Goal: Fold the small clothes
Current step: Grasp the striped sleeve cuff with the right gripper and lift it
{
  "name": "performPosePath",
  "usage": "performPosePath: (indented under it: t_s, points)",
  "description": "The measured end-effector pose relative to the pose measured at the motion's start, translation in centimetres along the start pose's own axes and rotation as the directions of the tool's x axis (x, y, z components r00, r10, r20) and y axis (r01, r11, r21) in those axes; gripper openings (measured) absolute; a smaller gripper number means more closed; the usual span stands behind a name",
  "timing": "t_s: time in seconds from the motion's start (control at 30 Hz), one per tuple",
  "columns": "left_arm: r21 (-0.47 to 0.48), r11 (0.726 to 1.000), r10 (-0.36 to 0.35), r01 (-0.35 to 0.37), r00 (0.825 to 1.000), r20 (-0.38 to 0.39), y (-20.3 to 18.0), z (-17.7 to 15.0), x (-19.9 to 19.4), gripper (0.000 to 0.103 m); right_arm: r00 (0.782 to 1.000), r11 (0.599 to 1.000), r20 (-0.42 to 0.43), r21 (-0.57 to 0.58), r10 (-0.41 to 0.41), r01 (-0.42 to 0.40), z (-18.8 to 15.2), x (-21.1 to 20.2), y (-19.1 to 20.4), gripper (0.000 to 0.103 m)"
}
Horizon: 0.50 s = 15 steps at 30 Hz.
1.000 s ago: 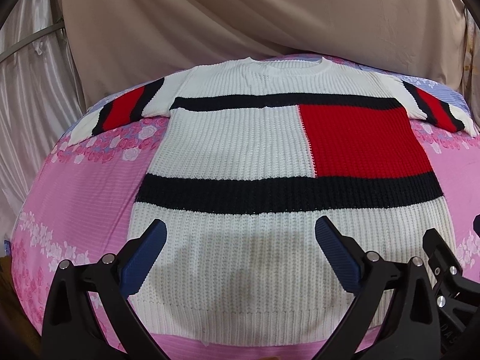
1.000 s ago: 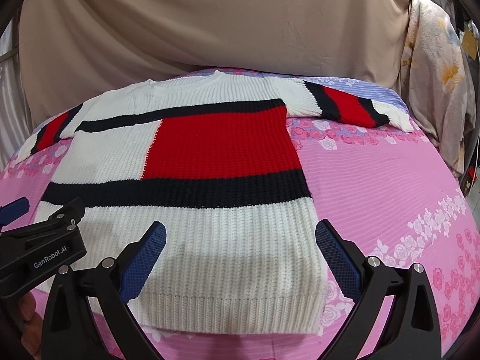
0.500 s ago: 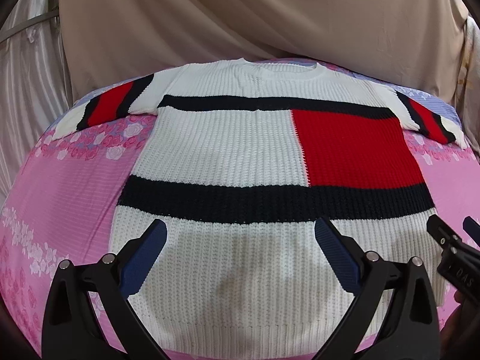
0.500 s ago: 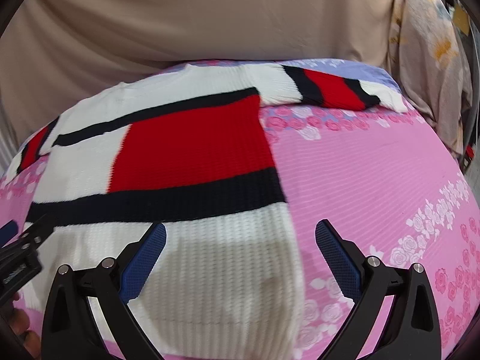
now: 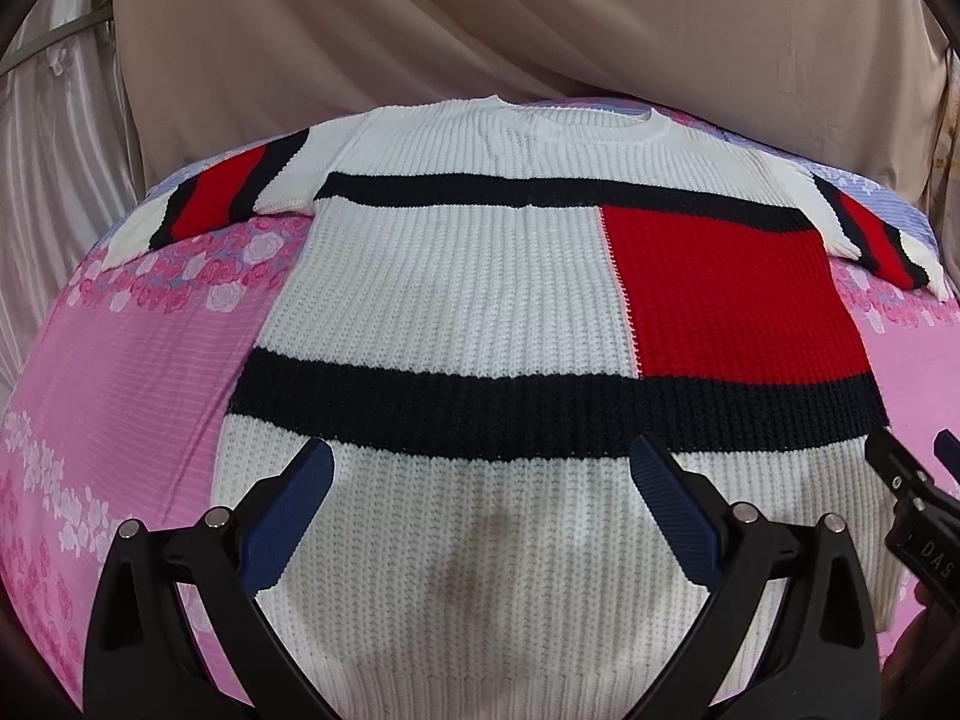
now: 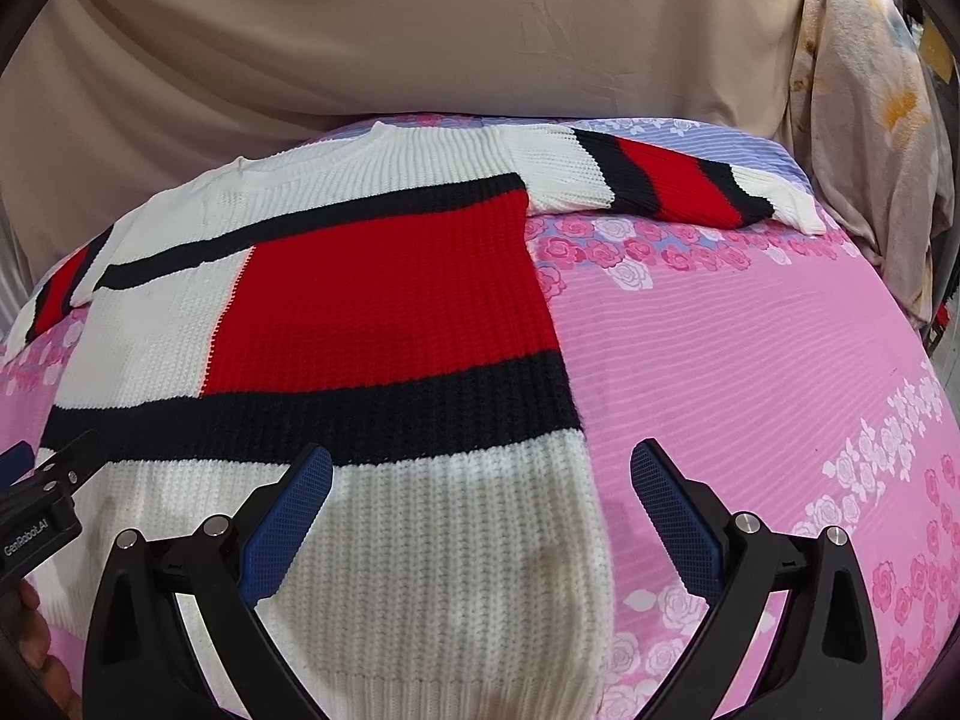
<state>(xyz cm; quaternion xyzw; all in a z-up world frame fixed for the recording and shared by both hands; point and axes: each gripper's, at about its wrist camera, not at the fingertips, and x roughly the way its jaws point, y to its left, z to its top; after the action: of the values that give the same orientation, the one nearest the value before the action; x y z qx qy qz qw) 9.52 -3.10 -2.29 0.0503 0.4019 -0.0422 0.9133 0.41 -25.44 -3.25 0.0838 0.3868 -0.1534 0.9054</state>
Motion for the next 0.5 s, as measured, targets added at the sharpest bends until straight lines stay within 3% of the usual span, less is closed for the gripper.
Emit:
performPosePath:
  t_s: [0.1, 0.27, 0.4, 0.5]
  points:
    - [0.010, 1.000, 0.013, -0.013, 1.000, -0.006, -0.1, 0.5, 0.6, 0.097, 1.000, 1.000, 0.004, 0.030, 0.002, -0.002, 1.1, 1.1, -2.1, 0.098]
    - [0.012, 1.000, 0.026, -0.026, 1.000, -0.006, 0.2, 1.4, 1.5, 0.097, 0.999, 0.990, 0.036, 0.139, -0.016, 0.011, 5.5, 4.8, -9.4, 0.098]
    - [0.009, 0.999, 0.034, -0.033, 0.999, -0.013, 1.0, 2.5, 2.9, 0.097, 0.999, 0.955, 0.028, 0.294, -0.041, 0.031, 9.8, 9.3, -17.5, 0.098]
    - [-0.004, 1.000, 0.016, -0.016, 1.000, -0.026, 2.2, 3.3, 3.8, 0.097, 0.997, 0.920, 0.030, 0.388, -0.068, 0.052, 12.5, 12.1, -22.7, 0.091]
